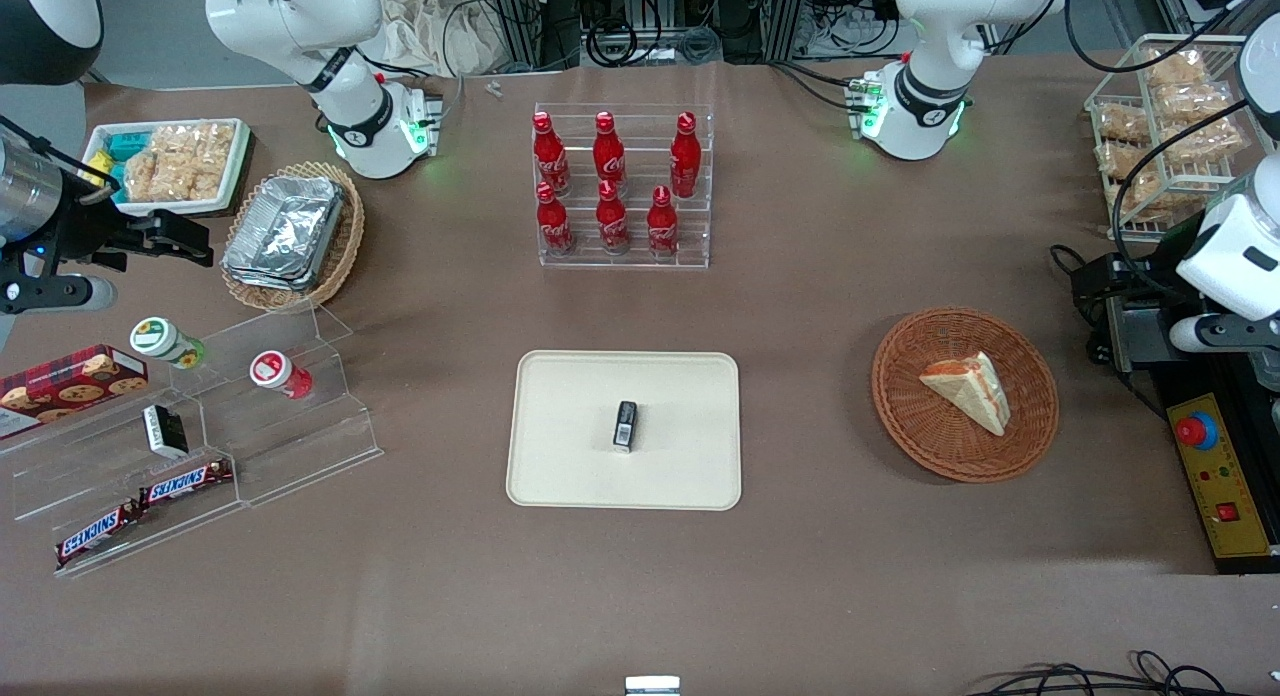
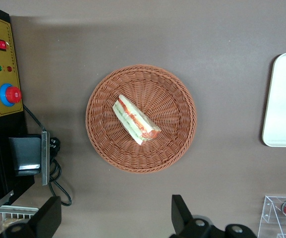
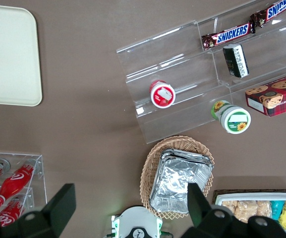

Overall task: Place sandwich from basket to tray
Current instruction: 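Move the left gripper toward the wrapped sandwich in the wicker basket, then lower the open left gripper over the sandwich and close on it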

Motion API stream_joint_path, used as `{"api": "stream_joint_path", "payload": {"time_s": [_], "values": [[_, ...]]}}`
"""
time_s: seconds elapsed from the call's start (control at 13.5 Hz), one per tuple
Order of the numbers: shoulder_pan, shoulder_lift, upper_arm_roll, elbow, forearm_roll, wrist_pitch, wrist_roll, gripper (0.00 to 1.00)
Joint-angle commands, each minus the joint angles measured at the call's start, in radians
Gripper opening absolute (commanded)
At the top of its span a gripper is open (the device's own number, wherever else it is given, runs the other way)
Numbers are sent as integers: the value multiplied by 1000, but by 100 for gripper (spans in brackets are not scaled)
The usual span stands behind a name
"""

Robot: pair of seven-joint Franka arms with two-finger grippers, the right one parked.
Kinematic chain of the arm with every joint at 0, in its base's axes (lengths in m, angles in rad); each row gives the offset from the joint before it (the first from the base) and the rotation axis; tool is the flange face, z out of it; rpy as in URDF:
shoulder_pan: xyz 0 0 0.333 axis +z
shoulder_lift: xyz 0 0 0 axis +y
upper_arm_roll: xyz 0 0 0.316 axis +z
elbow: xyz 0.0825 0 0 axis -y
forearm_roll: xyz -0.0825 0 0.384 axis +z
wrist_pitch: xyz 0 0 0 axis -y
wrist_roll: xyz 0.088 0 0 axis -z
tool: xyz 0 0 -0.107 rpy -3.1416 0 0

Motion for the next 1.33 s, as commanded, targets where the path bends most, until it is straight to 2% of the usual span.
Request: {"api": "stream_joint_path", "payload": {"time_s": [0.0, 0.3, 0.44, 0.81, 0.96, 1.26], "values": [[-1, 19, -2, 28, 1, -26, -18, 100], [-1, 47, 0, 40, -9, -29, -50, 100], [1, 49, 0, 7, -13, -20, -220, 100], [22, 30, 0, -214, -36, 251, -355, 100], [22, 42, 0, -271, -33, 323, -503, 100], [20, 67, 0, -430, -26, 561, -652, 100]]}}
